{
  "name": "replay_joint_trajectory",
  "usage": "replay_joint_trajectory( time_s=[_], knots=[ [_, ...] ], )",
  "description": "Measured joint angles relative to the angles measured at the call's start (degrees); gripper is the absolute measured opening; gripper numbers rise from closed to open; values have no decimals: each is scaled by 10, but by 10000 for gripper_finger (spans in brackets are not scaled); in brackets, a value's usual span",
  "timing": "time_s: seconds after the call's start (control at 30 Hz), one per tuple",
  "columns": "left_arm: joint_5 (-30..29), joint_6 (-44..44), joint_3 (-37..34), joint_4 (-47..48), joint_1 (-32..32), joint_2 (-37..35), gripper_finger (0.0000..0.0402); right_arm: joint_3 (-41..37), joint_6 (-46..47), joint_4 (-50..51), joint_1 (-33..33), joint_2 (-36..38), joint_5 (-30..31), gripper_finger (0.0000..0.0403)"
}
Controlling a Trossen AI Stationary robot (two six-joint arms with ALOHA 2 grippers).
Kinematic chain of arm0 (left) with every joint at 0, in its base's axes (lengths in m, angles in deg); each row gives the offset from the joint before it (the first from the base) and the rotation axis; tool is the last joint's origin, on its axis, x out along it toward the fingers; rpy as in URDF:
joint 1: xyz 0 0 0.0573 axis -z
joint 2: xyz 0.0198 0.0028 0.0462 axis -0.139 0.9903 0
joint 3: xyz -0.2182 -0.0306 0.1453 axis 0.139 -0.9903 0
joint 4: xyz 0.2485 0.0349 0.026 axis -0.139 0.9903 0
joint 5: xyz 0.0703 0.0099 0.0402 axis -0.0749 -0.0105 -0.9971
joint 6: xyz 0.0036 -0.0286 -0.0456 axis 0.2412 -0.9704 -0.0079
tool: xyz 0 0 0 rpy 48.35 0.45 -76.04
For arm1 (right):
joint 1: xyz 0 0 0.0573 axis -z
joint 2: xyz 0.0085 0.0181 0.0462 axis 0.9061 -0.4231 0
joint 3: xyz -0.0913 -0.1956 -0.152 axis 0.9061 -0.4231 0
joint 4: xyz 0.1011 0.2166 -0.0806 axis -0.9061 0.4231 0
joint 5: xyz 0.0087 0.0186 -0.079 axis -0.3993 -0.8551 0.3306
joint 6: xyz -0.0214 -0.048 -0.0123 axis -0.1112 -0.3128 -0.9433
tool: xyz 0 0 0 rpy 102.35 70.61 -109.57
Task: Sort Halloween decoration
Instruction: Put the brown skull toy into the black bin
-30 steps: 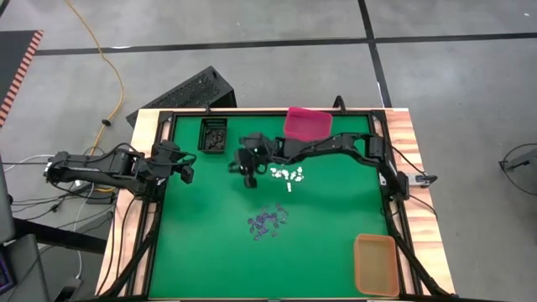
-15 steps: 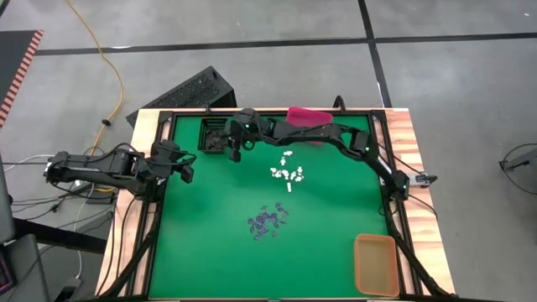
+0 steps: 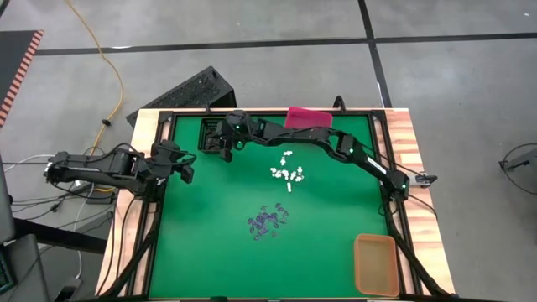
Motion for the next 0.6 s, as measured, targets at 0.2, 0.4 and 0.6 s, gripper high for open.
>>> replay_joint_trajectory(
  time_s=[0.2,0.4,0.6],
  knots=[
    [-1,1,0,0,0,0,183,0,-1,7,8,0,1,114],
    [-3,5,0,0,0,0,183,0,-1,6,14,0,2,145],
    [-3,5,0,0,0,0,183,0,-1,6,13,0,3,191]
  ],
)
